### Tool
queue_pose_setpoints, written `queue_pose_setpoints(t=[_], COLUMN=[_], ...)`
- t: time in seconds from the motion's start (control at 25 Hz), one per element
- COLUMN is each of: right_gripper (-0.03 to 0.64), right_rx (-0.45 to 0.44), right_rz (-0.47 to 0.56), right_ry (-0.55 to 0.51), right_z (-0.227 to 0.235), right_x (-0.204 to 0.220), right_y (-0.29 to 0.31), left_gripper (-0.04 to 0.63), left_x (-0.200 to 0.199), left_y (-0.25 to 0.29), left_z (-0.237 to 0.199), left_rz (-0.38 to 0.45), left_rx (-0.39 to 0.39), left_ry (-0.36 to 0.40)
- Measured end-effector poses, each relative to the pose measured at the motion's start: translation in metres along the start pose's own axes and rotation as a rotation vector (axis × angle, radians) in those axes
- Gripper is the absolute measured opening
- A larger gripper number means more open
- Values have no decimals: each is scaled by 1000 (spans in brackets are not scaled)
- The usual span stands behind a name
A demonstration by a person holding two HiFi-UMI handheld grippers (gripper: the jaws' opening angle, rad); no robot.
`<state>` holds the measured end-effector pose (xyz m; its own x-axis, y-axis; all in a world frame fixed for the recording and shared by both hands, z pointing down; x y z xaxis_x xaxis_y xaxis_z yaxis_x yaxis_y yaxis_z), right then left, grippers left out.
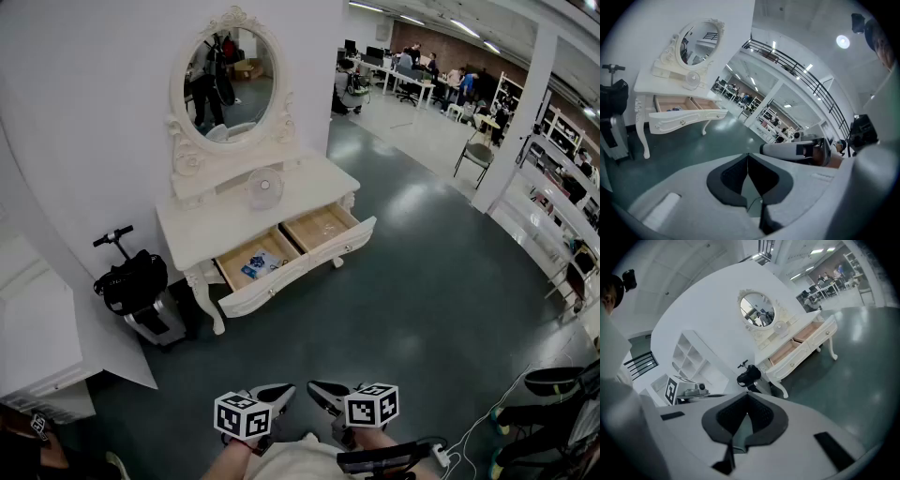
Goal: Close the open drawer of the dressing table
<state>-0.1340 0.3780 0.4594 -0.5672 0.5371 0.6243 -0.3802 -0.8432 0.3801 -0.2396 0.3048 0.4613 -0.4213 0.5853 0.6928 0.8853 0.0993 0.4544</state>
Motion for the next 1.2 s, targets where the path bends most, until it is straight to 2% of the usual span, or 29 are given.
queue_pose_setpoints(t=[0.52,0.8,1.2], right_gripper=[15,18,18], right_rx=[-9,10,14], right_rz=[-17,61,74], right_ry=[-11,36,64], right_z=[-1,13,24], right_x=[4,-5,2], right_y=[-6,-22,-42], left_gripper=[11,11,11], left_x=[6,6,6], left_y=[2,11,15], left_z=[8,17,28], left_rz=[-16,-10,22], left_rx=[-5,0,-16], left_ry=[3,11,5])
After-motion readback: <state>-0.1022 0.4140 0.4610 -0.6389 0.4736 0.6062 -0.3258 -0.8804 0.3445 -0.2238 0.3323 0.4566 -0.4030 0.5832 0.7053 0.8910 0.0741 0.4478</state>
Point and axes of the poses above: the fingertips, and each gripper's own axes: y forward along the fingers, z to its right, x out of its underside, the point moved 6 cm from there along -y, backward along the fingers
